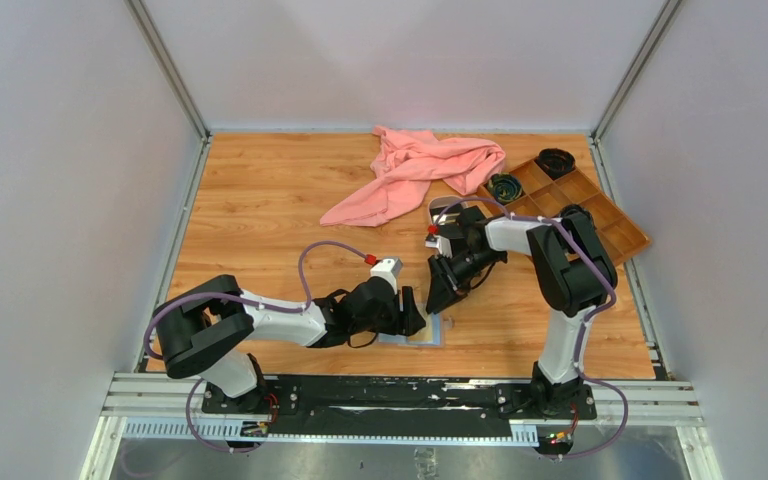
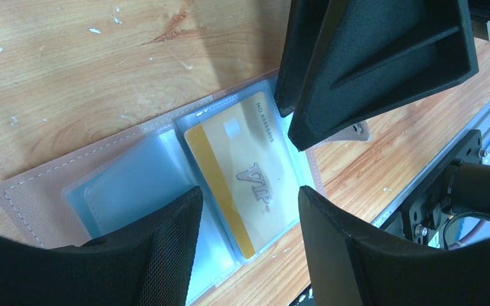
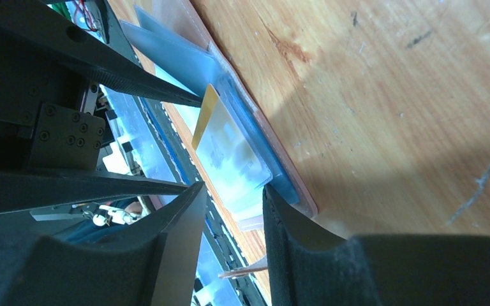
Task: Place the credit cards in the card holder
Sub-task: Open the card holder at the center of the board.
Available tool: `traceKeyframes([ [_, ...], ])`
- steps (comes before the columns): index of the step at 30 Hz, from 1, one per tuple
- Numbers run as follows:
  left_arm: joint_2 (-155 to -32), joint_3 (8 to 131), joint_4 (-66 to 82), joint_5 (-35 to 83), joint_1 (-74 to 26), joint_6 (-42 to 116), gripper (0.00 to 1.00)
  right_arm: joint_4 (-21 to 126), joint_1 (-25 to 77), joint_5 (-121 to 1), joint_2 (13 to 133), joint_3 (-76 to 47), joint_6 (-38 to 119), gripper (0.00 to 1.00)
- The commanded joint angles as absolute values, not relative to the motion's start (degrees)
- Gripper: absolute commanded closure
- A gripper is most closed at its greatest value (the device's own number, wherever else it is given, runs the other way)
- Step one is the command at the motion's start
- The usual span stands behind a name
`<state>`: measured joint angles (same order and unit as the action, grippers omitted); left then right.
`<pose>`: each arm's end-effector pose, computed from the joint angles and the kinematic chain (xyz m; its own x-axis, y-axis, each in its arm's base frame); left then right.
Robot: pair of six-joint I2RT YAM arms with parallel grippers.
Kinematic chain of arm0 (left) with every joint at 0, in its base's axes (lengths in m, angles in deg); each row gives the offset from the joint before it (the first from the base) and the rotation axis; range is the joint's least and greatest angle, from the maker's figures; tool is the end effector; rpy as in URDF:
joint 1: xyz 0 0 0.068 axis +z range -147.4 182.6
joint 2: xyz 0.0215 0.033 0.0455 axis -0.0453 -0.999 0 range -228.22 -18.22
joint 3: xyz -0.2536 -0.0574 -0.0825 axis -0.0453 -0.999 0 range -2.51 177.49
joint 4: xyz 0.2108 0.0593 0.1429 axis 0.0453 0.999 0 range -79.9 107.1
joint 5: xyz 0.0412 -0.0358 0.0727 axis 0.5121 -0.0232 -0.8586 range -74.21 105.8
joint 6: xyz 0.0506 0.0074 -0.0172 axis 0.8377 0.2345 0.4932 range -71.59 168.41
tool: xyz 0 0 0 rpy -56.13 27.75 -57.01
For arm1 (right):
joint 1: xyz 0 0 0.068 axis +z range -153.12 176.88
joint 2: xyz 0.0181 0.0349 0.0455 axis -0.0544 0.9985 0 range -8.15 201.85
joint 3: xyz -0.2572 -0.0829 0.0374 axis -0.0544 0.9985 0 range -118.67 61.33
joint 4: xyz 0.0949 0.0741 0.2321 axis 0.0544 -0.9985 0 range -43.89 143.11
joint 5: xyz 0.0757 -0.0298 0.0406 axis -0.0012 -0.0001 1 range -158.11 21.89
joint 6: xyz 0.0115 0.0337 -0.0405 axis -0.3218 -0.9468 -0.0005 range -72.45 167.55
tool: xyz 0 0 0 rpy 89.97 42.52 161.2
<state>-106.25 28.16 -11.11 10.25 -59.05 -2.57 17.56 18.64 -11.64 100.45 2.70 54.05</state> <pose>0.1370 -0.2466 0.1388 -0.8281 -0.0938 -0.5527 0.3105 0.7441 -0.5915 0.2815 0.1444 0.1213 -0.8899 -0.4225 -0.1718 -0.3685 0.4440 0.8167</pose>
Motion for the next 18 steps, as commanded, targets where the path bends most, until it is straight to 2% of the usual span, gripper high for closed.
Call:
traceKeyframes([
  [1,-108.28,25.87,-6.4,10.35,-58.66,-1.54,0.37,18.2,17.63,-12.48,103.82,4.27,49.92,0.57],
  [11,-110.33,26.26,-8.39,12.28,-58.67,-1.51,0.27,21.46,17.63,-2.87,108.11,3.59,44.72,0.57],
  [18,-109.58,26.18,-8.36,11.84,-58.67,-1.65,0.09,22.33,18.5,4.6,106.89,3.42,44.0,0.58],
])
